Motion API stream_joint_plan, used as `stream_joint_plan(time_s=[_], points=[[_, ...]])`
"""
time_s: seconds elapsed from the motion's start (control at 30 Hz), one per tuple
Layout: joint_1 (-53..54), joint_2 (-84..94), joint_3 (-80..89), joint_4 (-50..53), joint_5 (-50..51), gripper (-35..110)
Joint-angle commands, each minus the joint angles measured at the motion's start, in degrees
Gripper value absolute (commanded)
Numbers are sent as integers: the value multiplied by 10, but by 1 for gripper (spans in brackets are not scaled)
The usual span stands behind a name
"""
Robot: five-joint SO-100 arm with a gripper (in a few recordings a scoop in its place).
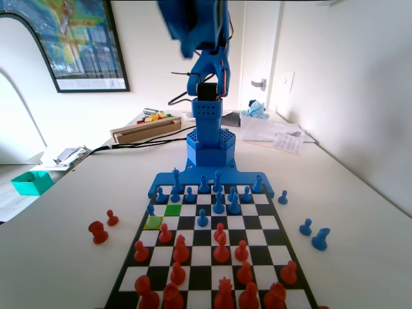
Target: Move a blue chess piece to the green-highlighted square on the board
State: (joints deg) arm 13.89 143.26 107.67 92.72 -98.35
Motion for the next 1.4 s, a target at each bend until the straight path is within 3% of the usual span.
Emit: stream_joint_plan(time_s=[0.0, 0.4, 0.6, 0.9, 1.37], points=[[43, -32, 2, -18, -72, 1], [134, -158, 119, -225, -202, 1], [143, -261, 134, -265, -249, 1], [116, -392, 65, -241, -234, 2], [94, -466, 52, -302, -169, 10]])
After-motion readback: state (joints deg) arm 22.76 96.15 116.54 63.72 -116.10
